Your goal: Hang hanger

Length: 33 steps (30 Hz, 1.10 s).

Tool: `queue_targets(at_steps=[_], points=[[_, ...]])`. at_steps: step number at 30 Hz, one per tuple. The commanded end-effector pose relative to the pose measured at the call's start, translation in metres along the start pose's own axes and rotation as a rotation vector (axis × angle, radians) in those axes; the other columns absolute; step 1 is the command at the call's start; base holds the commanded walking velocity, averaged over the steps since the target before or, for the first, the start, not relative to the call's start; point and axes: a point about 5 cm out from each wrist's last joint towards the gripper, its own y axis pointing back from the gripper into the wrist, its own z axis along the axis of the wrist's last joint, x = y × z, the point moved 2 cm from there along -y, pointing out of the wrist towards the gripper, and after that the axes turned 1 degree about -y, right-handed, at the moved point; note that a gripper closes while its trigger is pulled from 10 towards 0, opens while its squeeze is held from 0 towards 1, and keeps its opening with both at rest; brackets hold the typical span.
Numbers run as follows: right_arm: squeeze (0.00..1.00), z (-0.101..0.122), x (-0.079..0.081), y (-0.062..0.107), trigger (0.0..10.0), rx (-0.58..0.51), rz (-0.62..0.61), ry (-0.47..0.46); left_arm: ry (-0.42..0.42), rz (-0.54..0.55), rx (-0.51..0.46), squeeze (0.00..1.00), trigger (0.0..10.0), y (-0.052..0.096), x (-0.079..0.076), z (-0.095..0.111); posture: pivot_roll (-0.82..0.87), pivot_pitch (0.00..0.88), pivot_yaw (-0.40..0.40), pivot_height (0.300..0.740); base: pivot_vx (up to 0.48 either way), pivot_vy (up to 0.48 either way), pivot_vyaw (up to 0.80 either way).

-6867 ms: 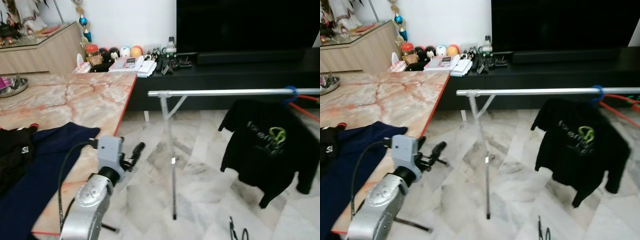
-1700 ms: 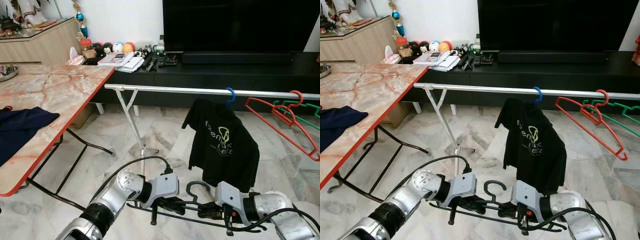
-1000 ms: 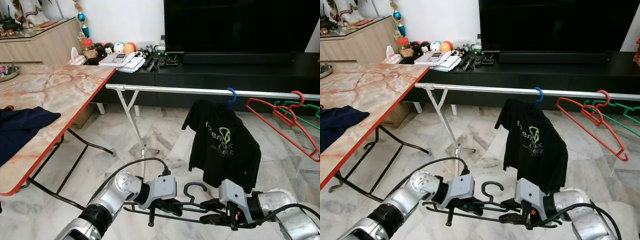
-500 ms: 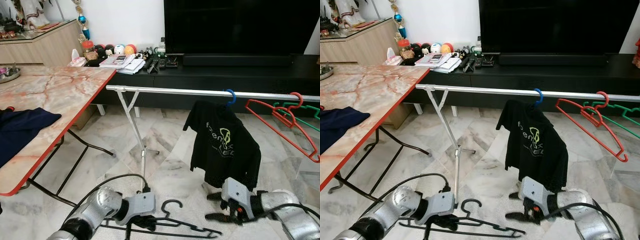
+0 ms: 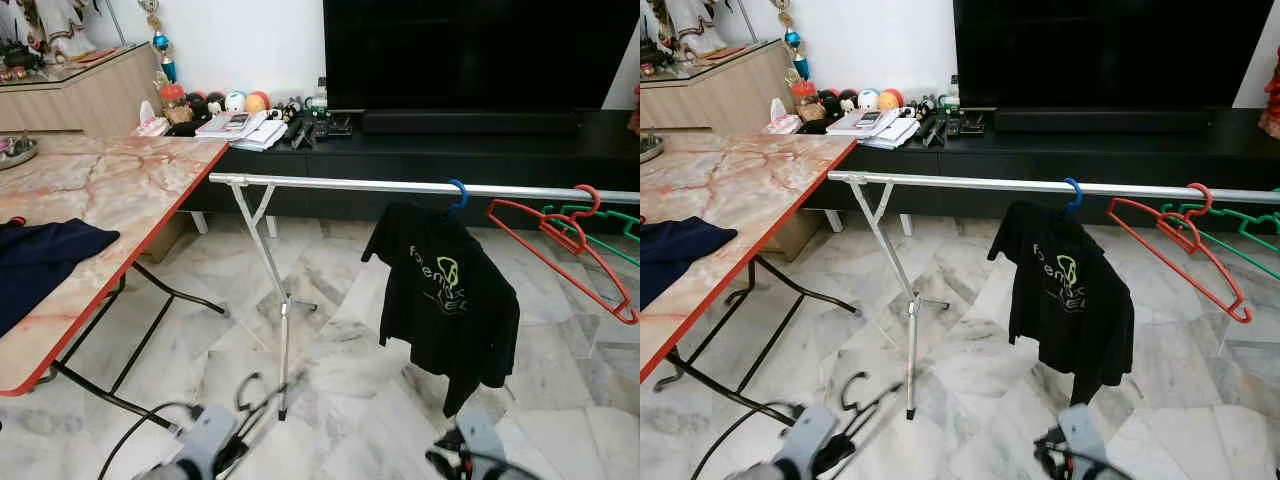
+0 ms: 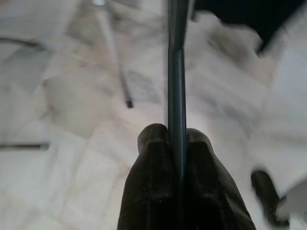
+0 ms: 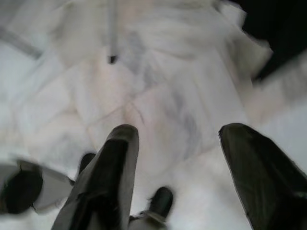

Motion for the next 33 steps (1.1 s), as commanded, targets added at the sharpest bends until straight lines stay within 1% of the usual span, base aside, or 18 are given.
queue_targets(at_steps=[1,2,3,4,5,6,7,8,10,11,13,14,16,20,29,32,33], points=[[0.0,-0.006,-0.003,0.0,10.0,-0.009,-0.082,-0.131,0.052,0.066,-0.036,0.0,10.0,0.007,0.007,0.001,0.0,0.026,0.067,0.74,0.0,0.0,0.0],[0.0,-0.01,-0.004,0.0,10.0,-0.011,-0.13,-0.194,0.092,0.095,-0.043,0.0,10.0,0.01,0.008,-0.001,-0.01,0.025,0.07,0.74,0.0,0.0,0.0],[0.0,-0.015,-0.004,0.001,10.0,-0.001,-0.156,-0.23,0.109,0.109,-0.046,0.0,10.0,0.012,0.008,-0.003,-0.01,0.025,0.072,0.74,0.0,0.0,0.0],[0.0,-0.015,-0.004,0.001,10.0,-0.001,-0.156,-0.23,0.109,0.109,-0.046,0.0,10.0,0.012,0.008,-0.003,-0.01,0.025,0.072,0.74,0.0,0.0,0.0],[0.0,-0.02,-0.002,0.001,10.0,0.015,-0.174,-0.253,0.124,0.126,-0.051,0.0,10.0,0.014,0.008,-0.004,-0.01,0.022,0.073,0.74,0.0,0.0,0.0],[0.0,-0.03,0.003,0.001,10.0,0.048,-0.176,-0.243,0.148,0.159,-0.06,0.0,10.0,0.016,0.009,-0.005,0.0,0.021,0.074,0.74,0.0,0.0,0.0],[0.0,-0.03,0.003,0.001,10.0,0.048,-0.176,-0.243,0.148,0.159,-0.06,0.0,10.0,0.016,0.009,-0.005,0.0,0.021,0.074,0.74,0.0,0.0,0.0],[0.0,-0.038,0.006,0.002,10.0,0.066,-0.177,-0.257,0.178,0.183,-0.072,0.0,10.0,0.017,0.008,-0.005,0.0,0.018,0.072,0.74,0.0,0.0,0.0],[0.0,-0.045,0.007,0.004,10.0,0.078,-0.188,-0.281,0.21,0.19,-0.085,0.0,10.0,0.017,0.006,-0.002,0.0,0.018,0.07,0.74,0.0,0.0,0.0],[0.0,-0.05,0.008,0.005,10.0,0.103,-0.18,-0.228,0.212,0.163,-0.082,0.0,10.0,0.017,-0.001,-0.001,0.0,0.017,0.07,0.74,0.0,0.0,0.0],[0.0,-0.053,0.009,0.006,10.0,0.117,-0.168,-0.189,0.203,0.141,-0.085,0.0,10.0,0.016,-0.006,0.001,0.0,0.017,0.07,0.74,0.0,0.0,0.0],[0.0,-0.057,0.007,0.007,10.0,0.125,-0.189,-0.225,0.208,0.136,-0.084,0.0,10.0,0.016,-0.008,0.002,-0.01,0.019,0.073,0.74,0.285,0.0,0.0],[0.0,-0.06,0.003,0.009,10.0,0.133,-0.219,-0.254,0.217,0.14,-0.086,0.0,10.0,0.015,-0.008,0.003,-0.01,0.02,0.074,0.74,0.292,0.0,0.0],[0.0,-0.064,-0.001,0.012,10.0,0.154,-0.234,-0.236,0.222,0.124,-0.094,0.0,10.0,0.012,-0.011,0.009,-0.01,0.022,0.076,0.74,0.305,0.0,0.0],[0.0,-0.05,0.003,0.006,10.0,0.139,-0.212,-0.19,0.227,0.112,-0.094,0.0,10.0,0.011,-0.012,0.014,-0.01,0.027,0.072,0.74,0.321,0.0,0.0],[0.0,-0.057,0.004,0.008,10.0,0.144,-0.213,-0.197,0.227,0.106,-0.093,0.0,10.0,0.011,-0.013,0.015,-0.01,0.027,0.072,0.74,0.334,0.0,0.0],[0.0,-0.058,0.006,0.008,10.0,0.15,-0.195,-0.19,0.226,0.1,-0.092,0.0,10.0,0.011,-0.014,0.015,-0.01,0.028,0.071,0.74,0.334,0.0,0.0]])
